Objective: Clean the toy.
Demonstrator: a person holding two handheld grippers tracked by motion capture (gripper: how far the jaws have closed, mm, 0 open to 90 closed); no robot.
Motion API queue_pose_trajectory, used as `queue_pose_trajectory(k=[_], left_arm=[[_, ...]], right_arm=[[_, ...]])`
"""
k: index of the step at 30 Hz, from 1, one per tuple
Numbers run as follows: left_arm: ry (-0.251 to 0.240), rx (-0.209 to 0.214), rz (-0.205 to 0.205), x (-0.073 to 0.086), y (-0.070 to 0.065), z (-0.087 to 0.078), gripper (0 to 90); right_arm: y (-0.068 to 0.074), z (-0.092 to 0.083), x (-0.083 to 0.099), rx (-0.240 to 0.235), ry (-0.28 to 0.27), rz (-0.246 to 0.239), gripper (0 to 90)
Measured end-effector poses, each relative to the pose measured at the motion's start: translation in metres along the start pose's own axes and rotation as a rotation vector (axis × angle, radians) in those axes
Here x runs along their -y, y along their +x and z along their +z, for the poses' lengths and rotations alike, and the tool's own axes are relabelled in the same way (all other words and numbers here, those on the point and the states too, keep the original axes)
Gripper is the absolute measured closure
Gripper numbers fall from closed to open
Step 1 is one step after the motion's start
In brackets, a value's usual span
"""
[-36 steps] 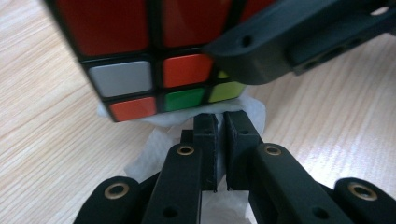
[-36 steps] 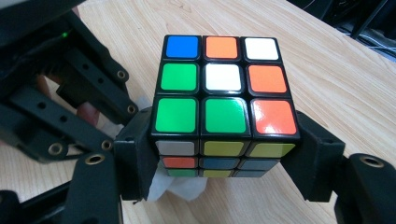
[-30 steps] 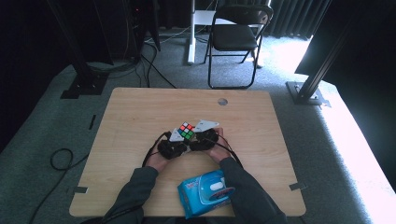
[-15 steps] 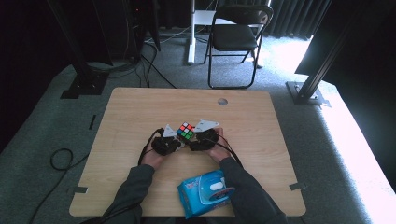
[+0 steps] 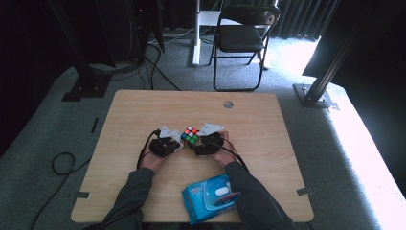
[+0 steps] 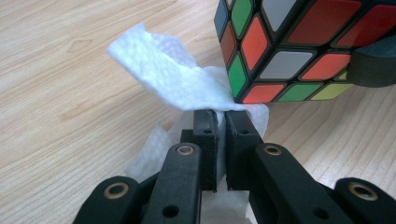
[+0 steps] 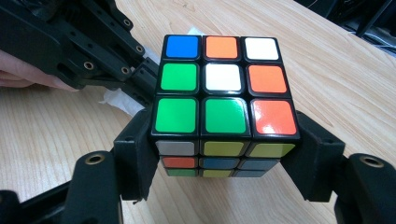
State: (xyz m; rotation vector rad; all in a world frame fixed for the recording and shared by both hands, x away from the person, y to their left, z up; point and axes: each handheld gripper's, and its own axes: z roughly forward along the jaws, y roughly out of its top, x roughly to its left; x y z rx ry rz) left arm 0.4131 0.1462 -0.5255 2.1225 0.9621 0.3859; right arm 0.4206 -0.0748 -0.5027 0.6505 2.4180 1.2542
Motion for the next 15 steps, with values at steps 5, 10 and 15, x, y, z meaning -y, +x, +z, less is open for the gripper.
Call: queue_pose_trajectory(k=[5, 10, 15], left_arm=[[-0.003, 0.001, -0.014, 0.0014, 0.0015, -0.0002, 84.8], [0.003, -0.002, -0.016, 0.0048, 0.0024, 0.0, 84.8], [0.007, 0.0, -0.018, 0.0068, 0.0018, 0.0007, 84.8]], right_arm=[[-0.0002, 0.0008, 0.0002, 0.006, 0.009, 0.001, 34.2], [-0.0017, 0.0028, 0.0011, 0.018, 0.032, 0.011, 34.2], [-0.0033, 0.0042, 0.0017, 0.029, 0.046, 0.025, 34.2]])
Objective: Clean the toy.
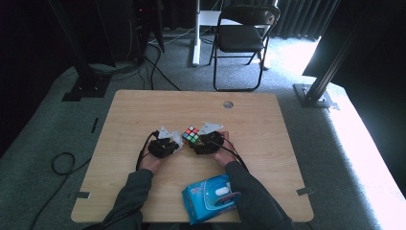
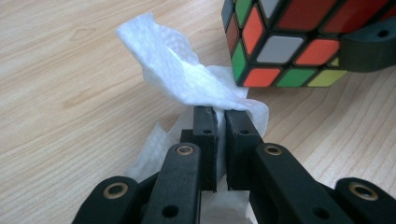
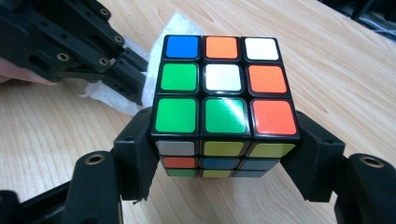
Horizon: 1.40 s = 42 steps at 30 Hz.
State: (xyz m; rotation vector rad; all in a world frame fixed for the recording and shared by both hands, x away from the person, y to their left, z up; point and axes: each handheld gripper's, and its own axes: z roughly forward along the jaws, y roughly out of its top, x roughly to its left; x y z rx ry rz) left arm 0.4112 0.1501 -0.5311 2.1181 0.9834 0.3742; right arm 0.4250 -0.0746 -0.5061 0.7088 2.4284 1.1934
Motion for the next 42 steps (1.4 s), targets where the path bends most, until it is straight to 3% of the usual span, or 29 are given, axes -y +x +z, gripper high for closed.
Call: queue_pose_trajectory(k=[25, 42], left_arm=[[0.016, 0.014, 0.004, 0.005, -0.004, 0.005, 84.5], [0.014, 0.016, 0.003, 0.006, -0.004, 0.005, 84.5]], right_arm=[[-0.017, 0.009, 0.006, 0.124, 0.123, 0.142, 34.2], [-0.019, 0.013, 0.008, 0.12, 0.15, 0.169, 34.1]])
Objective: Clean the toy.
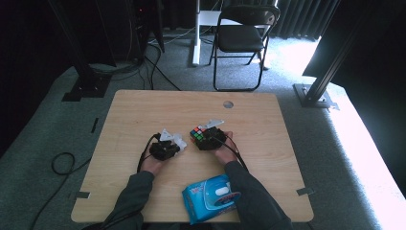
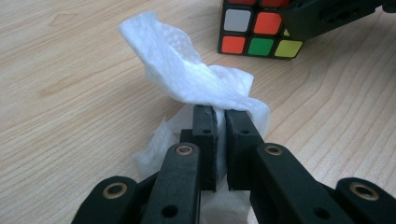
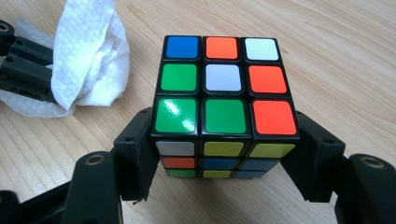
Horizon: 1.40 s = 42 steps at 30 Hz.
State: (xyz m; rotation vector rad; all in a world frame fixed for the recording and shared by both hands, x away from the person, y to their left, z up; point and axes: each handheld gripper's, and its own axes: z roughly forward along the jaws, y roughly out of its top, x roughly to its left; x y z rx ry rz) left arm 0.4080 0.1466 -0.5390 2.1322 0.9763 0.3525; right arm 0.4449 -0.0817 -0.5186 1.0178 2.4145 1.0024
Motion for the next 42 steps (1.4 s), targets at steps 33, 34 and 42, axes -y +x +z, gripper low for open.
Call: queue_pose_trajectory(k=[33, 34, 42], left_arm=[[0.004, 0.006, -0.001, 0.0, 0.0, 0.0, 83.9], [0.006, 0.006, -0.001, -0.001, 0.0, 0.0, 83.9], [0.006, 0.006, 0.0, 0.0, 0.0, 0.0, 83.8]], right_arm=[[-0.007, -0.023, -0.001, -0.033, -0.206, 0.031, 33.7], [-0.01, -0.023, -0.002, -0.019, -0.206, 0.049, 40.1], [-0.013, -0.019, -0.005, 0.021, -0.173, 0.054, 52.8]])
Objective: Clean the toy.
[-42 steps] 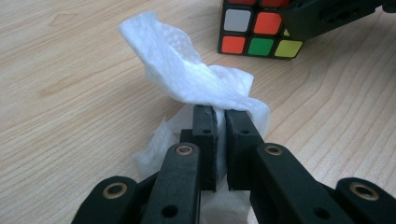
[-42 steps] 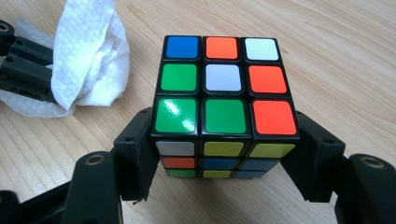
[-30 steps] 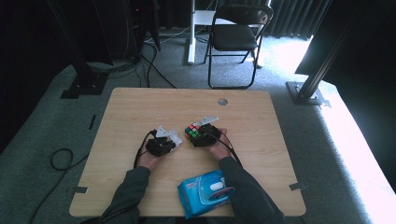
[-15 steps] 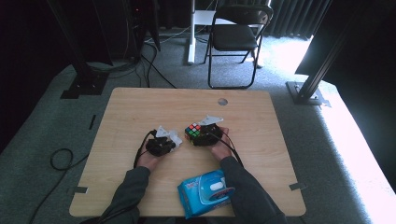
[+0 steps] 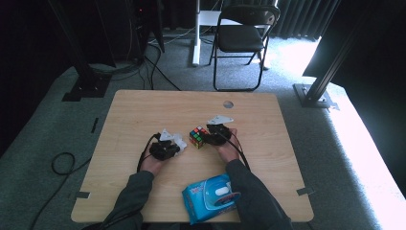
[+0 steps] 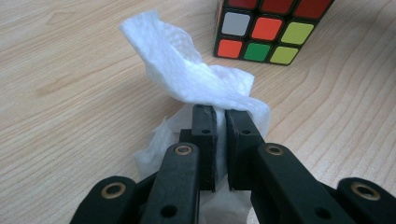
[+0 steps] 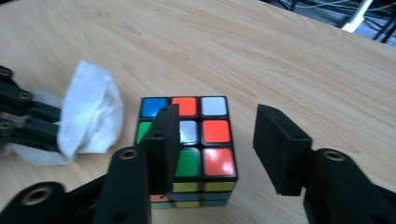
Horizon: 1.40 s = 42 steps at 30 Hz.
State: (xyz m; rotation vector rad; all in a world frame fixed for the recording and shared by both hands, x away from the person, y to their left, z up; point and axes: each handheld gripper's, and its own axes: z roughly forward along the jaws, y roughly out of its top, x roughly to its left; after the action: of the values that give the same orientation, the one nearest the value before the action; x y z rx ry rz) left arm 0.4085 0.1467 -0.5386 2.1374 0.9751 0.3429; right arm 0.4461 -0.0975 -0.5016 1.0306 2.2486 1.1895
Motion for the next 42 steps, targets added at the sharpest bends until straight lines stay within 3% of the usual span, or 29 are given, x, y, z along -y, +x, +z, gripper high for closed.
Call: queue_pose_trajectory(k=[4, 15, 34, 42], left_arm=[[0.0, 0.0, 0.002, 0.0001, 0.0001, -0.0001, 83.8], [-0.002, -0.001, 0.001, 0.0003, 0.0, 0.0, 83.8], [-0.006, 0.001, 0.0, 0.0006, 0.0003, 0.0001, 83.6], [-0.004, 0.001, 0.0, 0.0004, 0.0004, 0.0001, 83.6]], right_arm=[[-0.0067, 0.0006, 0.0001, 0.017, 0.007, 0.048, 57.3], [-0.0074, 0.0004, 0.0, -0.003, 0.023, 0.092, 63.1], [-0.01, -0.0058, 0.0022, -0.028, 0.057, 0.171, 59.7], [-0.0079, -0.0077, 0.0016, -0.019, 0.069, 0.174, 59.9]])
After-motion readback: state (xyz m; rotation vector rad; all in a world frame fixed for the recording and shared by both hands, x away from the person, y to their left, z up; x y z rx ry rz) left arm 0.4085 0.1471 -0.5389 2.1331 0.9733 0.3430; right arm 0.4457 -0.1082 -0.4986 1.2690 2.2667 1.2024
